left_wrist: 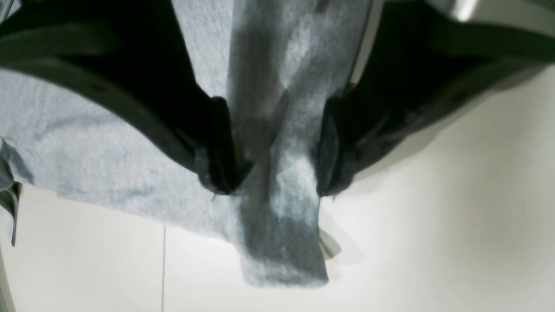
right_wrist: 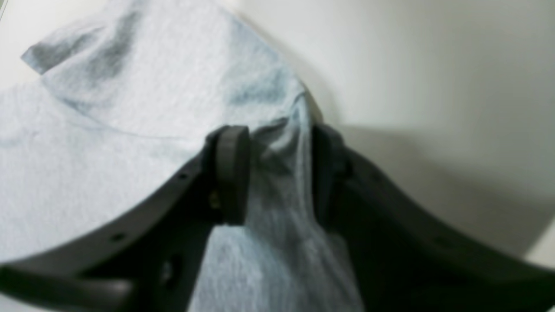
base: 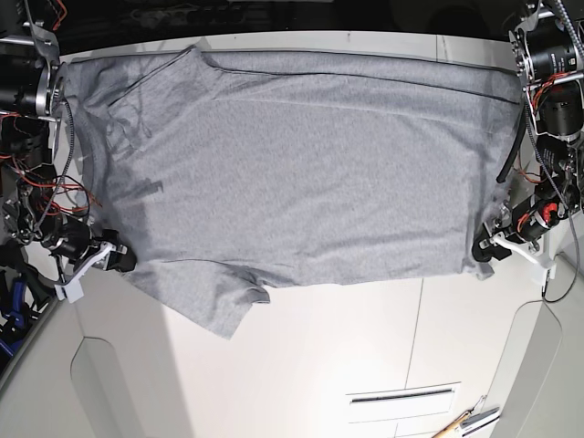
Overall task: Fold the T-shirt properly
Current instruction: 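Grasp the shirt's hem-side edge with both grippers, then lift the held edge and fold it over onto the shirt body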
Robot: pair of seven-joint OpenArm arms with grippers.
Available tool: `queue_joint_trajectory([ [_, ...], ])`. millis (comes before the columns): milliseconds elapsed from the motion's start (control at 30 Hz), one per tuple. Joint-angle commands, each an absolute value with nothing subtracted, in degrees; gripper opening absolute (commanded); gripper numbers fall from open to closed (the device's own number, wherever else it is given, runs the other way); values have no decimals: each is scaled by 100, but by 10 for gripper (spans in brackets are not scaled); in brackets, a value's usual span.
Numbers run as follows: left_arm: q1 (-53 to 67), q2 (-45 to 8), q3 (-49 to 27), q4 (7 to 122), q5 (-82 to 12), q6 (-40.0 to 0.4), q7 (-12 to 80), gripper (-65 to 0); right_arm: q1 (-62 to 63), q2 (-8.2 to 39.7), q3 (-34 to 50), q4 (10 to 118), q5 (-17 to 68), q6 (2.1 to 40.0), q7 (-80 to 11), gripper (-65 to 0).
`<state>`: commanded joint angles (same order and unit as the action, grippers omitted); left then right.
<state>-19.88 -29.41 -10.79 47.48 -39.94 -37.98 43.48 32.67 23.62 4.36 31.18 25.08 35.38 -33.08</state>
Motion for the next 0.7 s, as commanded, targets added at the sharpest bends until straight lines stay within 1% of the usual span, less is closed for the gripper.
queue_joint_trajectory([
  [67, -1986, -2943, -1079, 4748, -3927, -3798, 4324, -546, 3267, 2364, 436, 3118, 2508, 3535, -3304, -511],
  [100, -1988, -2943, -1079, 4748, -3839, -3798, 4254, -625, 3267, 2364, 436, 3118, 2508, 3535, -3304, -551],
  [133, -1986, -2954, -1079, 4748, -3774, -3798, 4171, -650, 3269, 2364, 436, 3118, 2508, 3535, -3304, -601],
  [167, -1988, -2963, -1079, 4751, -3760, -3798, 4099, -650, 3269, 2366, 438, 3120, 2508, 3533, -3299, -650],
  [200, -2001, -2971, -1079, 4751, -3760, -3804, 4038, -650, 3269, 2364, 438, 3133, 2510, 3535, -3299, -650],
  [267, -2034, -2993, -1079, 4768, -3776, -4000, 4027, -650, 3269, 2373, 438, 3201, 2536, 3535, -3280, -650],
  [433, -2032, -3199, -1081, 5037, -3898, -4000, 4056, -650, 3267, 2453, 438, 3758, 2550, 3472, -3356, -650],
  [567, -2029, -3420, -1079, 5459, -4115, -4000, 4724, -650, 3267, 2567, 438, 4283, 2554, 3470, -3815, -650],
  [633, -1994, -3503, -1079, 5675, -4449, -4000, 5074, -650, 3267, 2606, 438, 4495, 2567, 3470, -4005, -650],
  [700, -1979, -3570, -1079, 5824, -4746, -4000, 5317, -650, 3264, 2676, 438, 4657, 2814, 3472, -4213, -650],
])
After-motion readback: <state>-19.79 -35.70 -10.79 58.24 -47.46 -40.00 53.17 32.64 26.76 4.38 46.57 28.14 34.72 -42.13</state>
